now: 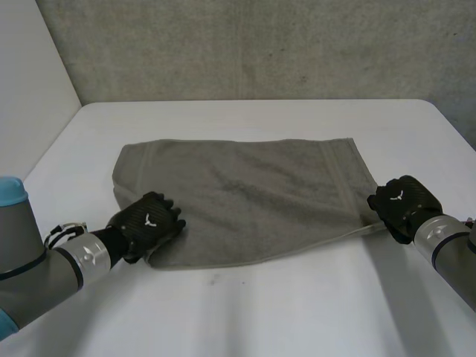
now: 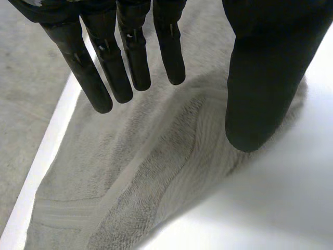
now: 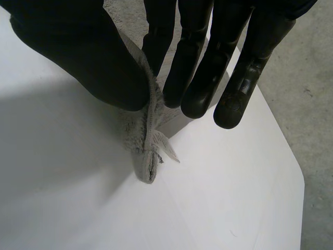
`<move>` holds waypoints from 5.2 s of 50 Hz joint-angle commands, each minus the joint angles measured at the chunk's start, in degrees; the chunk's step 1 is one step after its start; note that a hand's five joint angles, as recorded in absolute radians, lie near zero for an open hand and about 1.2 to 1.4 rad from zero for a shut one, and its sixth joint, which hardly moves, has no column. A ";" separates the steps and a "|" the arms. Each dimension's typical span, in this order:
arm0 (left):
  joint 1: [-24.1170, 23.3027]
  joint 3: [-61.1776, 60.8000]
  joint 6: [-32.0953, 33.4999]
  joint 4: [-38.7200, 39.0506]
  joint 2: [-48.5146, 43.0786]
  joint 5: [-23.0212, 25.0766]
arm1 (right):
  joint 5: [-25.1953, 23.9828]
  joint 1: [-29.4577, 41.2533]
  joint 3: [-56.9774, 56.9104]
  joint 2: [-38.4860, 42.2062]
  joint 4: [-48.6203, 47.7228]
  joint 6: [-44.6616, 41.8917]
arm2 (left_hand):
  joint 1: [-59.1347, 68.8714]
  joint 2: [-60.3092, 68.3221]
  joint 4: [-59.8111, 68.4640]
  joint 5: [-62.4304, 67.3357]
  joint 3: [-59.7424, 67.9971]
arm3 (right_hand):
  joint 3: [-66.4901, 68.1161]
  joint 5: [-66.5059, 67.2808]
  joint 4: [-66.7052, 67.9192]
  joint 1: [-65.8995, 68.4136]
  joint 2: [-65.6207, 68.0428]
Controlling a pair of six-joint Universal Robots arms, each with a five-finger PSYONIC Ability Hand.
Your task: Fold the towel.
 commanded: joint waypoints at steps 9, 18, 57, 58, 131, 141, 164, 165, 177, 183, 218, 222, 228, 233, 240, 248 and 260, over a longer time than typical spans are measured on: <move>0.21 0.90 10.10 -6.04 -1.51 0.29 | 0.00 -0.09 0.03 0.54 -0.44 0.00 | 6.84 6.98 6.91 6.90 6.97 | 12.07 12.74 11.59 24.12 12.54; 0.30 0.20 10.28 -6.39 -1.95 0.99 | 0.00 -0.09 0.03 0.98 -0.44 0.00 | 6.67 6.81 6.74 6.74 6.80 | 12.07 12.74 11.59 24.12 12.54; 6.18 -4.18 10.54 0.90 1.64 -8.77 | 0.35 -0.44 -0.49 1.24 0.00 -0.09 | 47.69 47.83 47.76 47.76 47.82 | 12.07 12.74 11.59 24.12 12.54; 6.01 -5.50 10.54 0.99 2.70 -8.85 | 0.52 -0.35 -0.49 1.07 0.35 0.00 | 47.69 47.83 47.76 47.76 47.82 | 12.07 12.74 11.59 24.12 12.54; -6.12 48.55 -12.13 -2.87 -27.01 -30.30 | 6.59 6.95 -50.35 33.78 -5.10 1.65 | -22.31 -22.17 -22.24 -22.24 -22.18 | -57.93 -57.26 -58.41 -45.88 -57.46; -5.94 37.40 -13.10 -2.79 -17.61 -31.00 | 2.20 6.07 -38.48 20.59 1.21 8.88 | -22.31 -22.17 -22.24 -22.24 -22.18 | -57.93 -57.26 -58.41 -45.88 -57.46; -3.83 14.18 -33.32 6.17 1.04 -30.12 | -3.87 -1.67 -26.25 19.25 10.30 16.70 | -22.31 -22.17 -22.24 -22.24 -22.18 | -33.97 -33.30 -34.45 -21.92 -33.50; -3.83 14.17 -33.32 6.18 1.04 -30.12 | -3.87 -1.67 -26.25 19.26 10.28 16.70 | -22.31 -22.17 -22.24 -22.24 -22.18 | -33.96 -33.29 -34.44 -21.91 -33.49; -4.10 13.38 -33.40 6.79 1.04 -30.12 | -2.91 -3.42 -25.89 22.33 4.66 14.77 | -22.31 -22.17 -22.24 -22.24 -22.18 | 11.94 12.61 11.46 24.00 12.41; -4.01 13.03 -33.40 6.79 1.12 -30.12 | 2.71 -5.62 -26.42 22.33 3.43 10.82 | -22.31 -22.17 -22.24 -22.24 -22.18 | 12.07 12.74 11.59 24.12 12.54; -4.36 11.71 -33.67 6.79 4.03 -30.30 | -9.14 31.90 -40.31 26.29 -10.55 5.63 | -22.09 -21.95 -22.03 -22.03 -21.96 | 12.07 12.74 11.59 24.12 12.54; -4.54 11.27 -33.67 6.79 4.03 -30.30 | -10.20 35.94 -42.32 31.90 -9.93 4.92 | -22.09 -21.95 -22.03 -22.03 -21.96 | 12.07 12.74 11.59 24.12 12.54; -5.59 11.19 -33.84 6.79 3.94 -30.30 | -7.75 37.53 -41.72 33.50 -8.09 3.78 | -22.26 -22.12 -22.19 -22.20 -22.13 | -57.93 -57.26 -58.41 -45.88 -57.46; -9.46 11.80 -34.11 7.14 3.85 -30.30 | -1.41 37.00 -39.96 28.49 -6.59 6.06 | -22.09 -21.95 -22.03 -22.03 -21.96 | -57.93 -57.26 -58.41 -45.88 -57.46; -16.57 14.43 -37.43 11.53 3.94 -30.83 | 2.19 30.51 -29.43 16.38 -5.89 20.71 | -20.75 -20.61 -20.68 -20.69 -20.62 | -57.93 -57.26 -58.41 -45.88 -57.46; -20.70 18.12 -44.12 11.80 -1.84 -31.00 | 2.20 22.16 -20.28 12.75 -2.20 29.70 | -19.91 -19.77 -19.84 -19.84 -19.78 | -57.93 -57.26 -58.41 -45.88 -57.46; -20.36 20.06 -43.95 11.72 -10.21 -33.38 | 1.93 14.85 -15.96 15.83 -1.58 29.27 | -19.06 -18.93 -19.00 -19.00 -18.93 | -30.93 -30.27 -31.41 -18.88 -30.47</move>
